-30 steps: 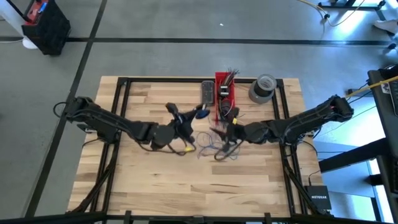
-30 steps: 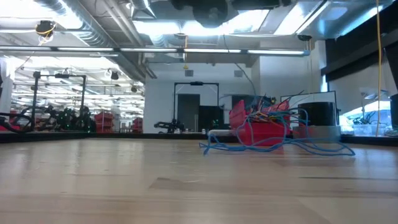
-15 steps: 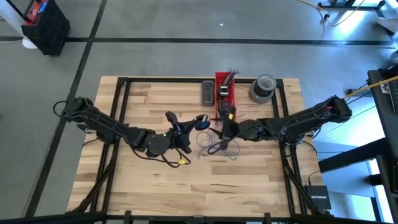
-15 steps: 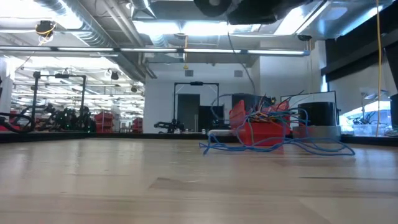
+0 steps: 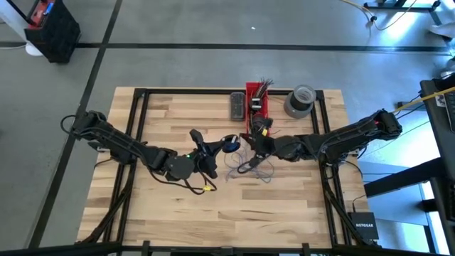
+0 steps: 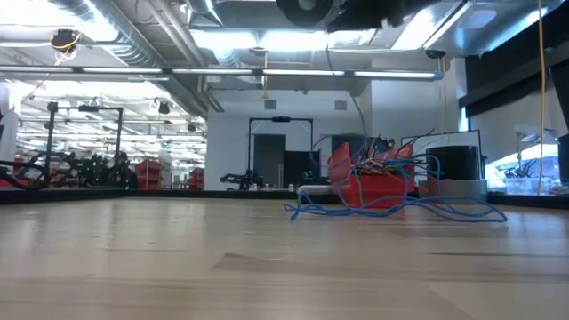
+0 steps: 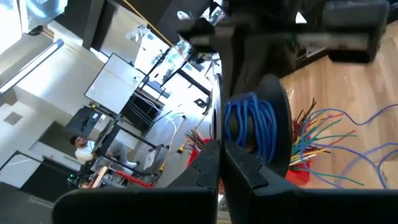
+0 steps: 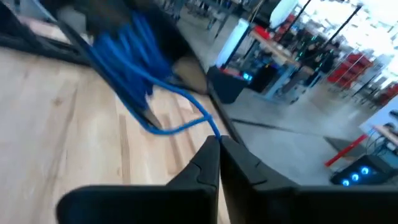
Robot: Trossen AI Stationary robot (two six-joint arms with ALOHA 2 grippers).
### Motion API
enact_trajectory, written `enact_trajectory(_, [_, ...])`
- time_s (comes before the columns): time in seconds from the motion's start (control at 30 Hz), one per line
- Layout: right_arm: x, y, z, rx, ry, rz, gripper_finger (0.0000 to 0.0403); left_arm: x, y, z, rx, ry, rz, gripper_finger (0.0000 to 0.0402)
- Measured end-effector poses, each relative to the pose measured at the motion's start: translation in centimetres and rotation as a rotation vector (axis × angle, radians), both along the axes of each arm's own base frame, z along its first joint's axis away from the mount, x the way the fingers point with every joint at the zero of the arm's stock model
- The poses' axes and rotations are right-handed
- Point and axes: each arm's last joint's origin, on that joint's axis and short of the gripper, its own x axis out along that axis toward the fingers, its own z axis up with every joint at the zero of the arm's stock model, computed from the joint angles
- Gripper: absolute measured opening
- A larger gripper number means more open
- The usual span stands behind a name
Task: Coil cords
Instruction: Uncoil the blue wire from the black spool
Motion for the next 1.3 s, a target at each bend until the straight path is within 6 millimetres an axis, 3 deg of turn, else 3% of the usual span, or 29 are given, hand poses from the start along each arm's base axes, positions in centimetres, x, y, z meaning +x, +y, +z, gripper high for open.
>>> enact_trajectory(0.27, [-1.5, 2.9, 1.8, -0.098, -0.073, -0.009, 0.0005, 0.3, 1.4, -0.5, -0.035, 0.01, 0.052, 0.0003])
enact_trajectory(0.37, [-1.4, 3.8, 2.2, -0.09, -0.117, 0.141, 0.0008, 0.4, 2.2, -0.7, -0.062, 0.005, 0.083, 0.0002])
enact_trajectory(0.5, [-0.9, 4.7, 1.5, -0.057, -0.096, 0.406, 0.0004, 0.8, 3.2, -0.5, -0.11, -0.059, 0.116, 0.0004])
enact_trajectory(0.67, [0.0, 4.1, -0.5, -0.074, 0.037, 0.415, 0.0004, 0.9, 2.9, -0.4, -0.153, -0.082, 0.059, 0.0003])
enact_trajectory(0.87, [0.6, 0.7, -3.0, -0.046, 0.243, 0.206, 0.0004, 0.6, 0.9, 0.7, -0.102, -0.128, -0.022, 0.0004])
enact_trajectory(1.07, [-1.1, -1.4, -3.0, -0.139, 0.297, -0.264, 0.0002, -0.2, -1.3, 0.6, -0.006, -0.042, -0.103, 0.0005])
enact_trajectory(1.17, [-2.5, -0.6, -1.5, -0.187, 0.211, -0.4, 0.0002, -0.5, -1.8, 0.2, 0.026, 0.01, -0.107, 0.0005])
enact_trajectory(1.3, [-4.2, 2.1, 1.0, -0.172, 0.058, -0.357, 0.0002, -0.4, -1.0, -0.1, 0.055, 0.05, -0.017, 0.0005])
